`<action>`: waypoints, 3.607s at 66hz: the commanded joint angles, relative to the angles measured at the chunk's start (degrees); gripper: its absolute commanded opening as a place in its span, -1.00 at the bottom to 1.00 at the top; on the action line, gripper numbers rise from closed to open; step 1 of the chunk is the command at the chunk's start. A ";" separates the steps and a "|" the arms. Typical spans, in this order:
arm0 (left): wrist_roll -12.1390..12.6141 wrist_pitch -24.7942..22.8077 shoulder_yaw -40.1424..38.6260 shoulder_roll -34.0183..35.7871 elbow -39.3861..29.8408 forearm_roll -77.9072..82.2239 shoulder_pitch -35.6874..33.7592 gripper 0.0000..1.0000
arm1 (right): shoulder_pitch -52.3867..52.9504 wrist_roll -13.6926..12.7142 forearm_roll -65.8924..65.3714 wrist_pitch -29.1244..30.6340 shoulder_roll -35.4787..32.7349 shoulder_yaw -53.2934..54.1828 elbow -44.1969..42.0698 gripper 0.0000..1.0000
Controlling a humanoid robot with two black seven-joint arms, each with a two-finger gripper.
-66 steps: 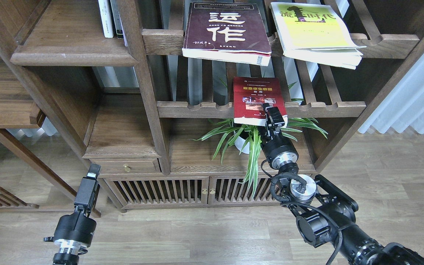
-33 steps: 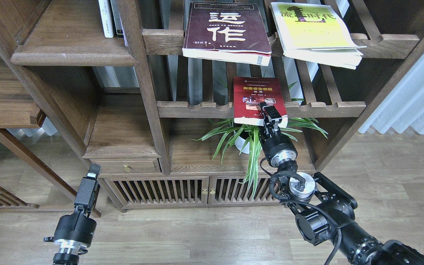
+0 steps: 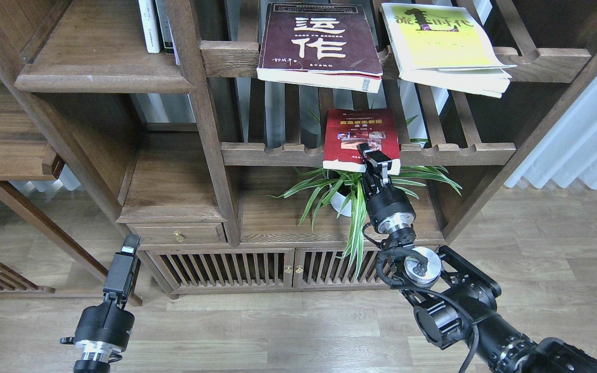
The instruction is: Organize books on shelf
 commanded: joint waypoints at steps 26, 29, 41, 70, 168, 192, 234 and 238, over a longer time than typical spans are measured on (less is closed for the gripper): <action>-0.09 0.00 0.09 -0.62 0.27 0.00 -0.11 1.00 | -18.89 -0.55 -3.55 6.25 0.00 0.68 30.18 -0.92; 0.09 0.00 0.18 -0.62 0.44 0.00 -0.28 1.00 | -20.99 -0.73 -4.87 6.93 0.00 0.41 30.80 -0.92; 0.00 0.00 0.88 -0.79 1.41 0.00 -1.34 1.00 | -27.67 -1.61 -9.79 6.93 -2.02 -0.29 31.24 -0.92; 0.00 0.00 6.16 1.31 5.28 0.00 -1.25 1.00 | -38.23 -10.13 -13.40 6.93 -2.02 -5.39 30.45 -0.91; 12.65 0.00 36.83 19.60 -1.49 -27.95 -15.66 1.00 | -31.63 -28.86 -10.41 6.93 0.00 -13.39 19.11 -0.90; 12.22 0.00 39.03 19.25 -1.40 -28.04 -15.05 1.00 | -30.32 -28.86 -8.65 6.93 0.00 -13.39 19.11 -0.90; 9.84 0.00 44.04 19.68 -0.70 -28.65 -15.75 -0.58 | -29.96 -28.86 -8.83 6.93 0.00 -13.39 18.58 -0.90; 9.84 0.00 43.95 19.86 -0.70 -28.65 -15.93 -0.65 | -29.96 -28.86 -8.83 6.93 0.00 -13.39 18.58 -0.90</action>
